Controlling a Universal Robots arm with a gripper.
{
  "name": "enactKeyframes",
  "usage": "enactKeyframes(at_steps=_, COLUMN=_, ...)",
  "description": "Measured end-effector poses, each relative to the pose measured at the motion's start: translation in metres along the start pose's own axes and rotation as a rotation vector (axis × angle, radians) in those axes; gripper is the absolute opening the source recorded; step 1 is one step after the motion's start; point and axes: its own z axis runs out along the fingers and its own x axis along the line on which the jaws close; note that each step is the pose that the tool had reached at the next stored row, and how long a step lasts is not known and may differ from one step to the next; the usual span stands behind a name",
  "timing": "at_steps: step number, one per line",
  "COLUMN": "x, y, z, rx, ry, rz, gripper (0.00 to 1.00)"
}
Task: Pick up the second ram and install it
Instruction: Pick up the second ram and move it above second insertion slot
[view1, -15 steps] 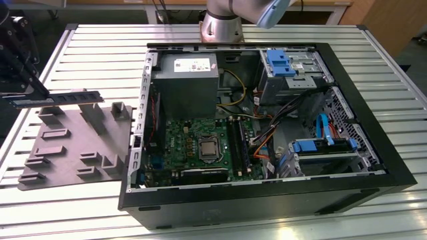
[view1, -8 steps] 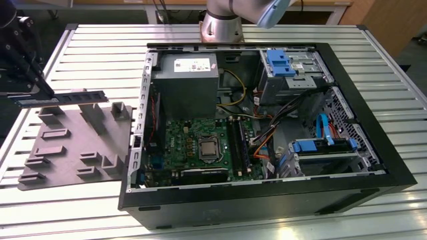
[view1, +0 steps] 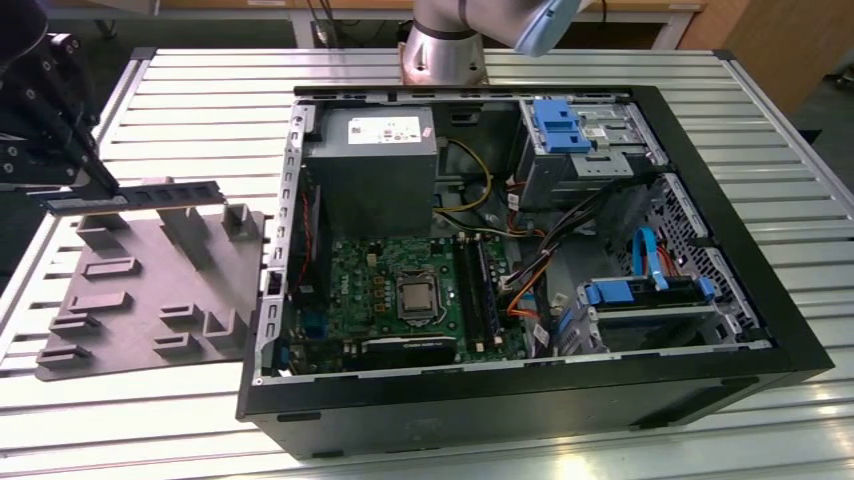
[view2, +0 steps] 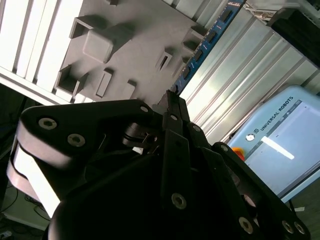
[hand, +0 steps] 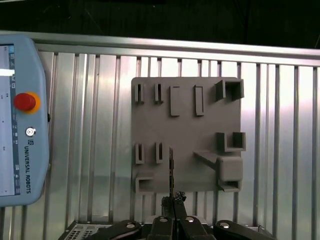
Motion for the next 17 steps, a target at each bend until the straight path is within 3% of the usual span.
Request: enactKeyframes(at_steps=17, x=0.0003, y=-0.0109, z=-0.0003, rx=0.0, ry=0.0, rz=0.0, gripper=0.12)
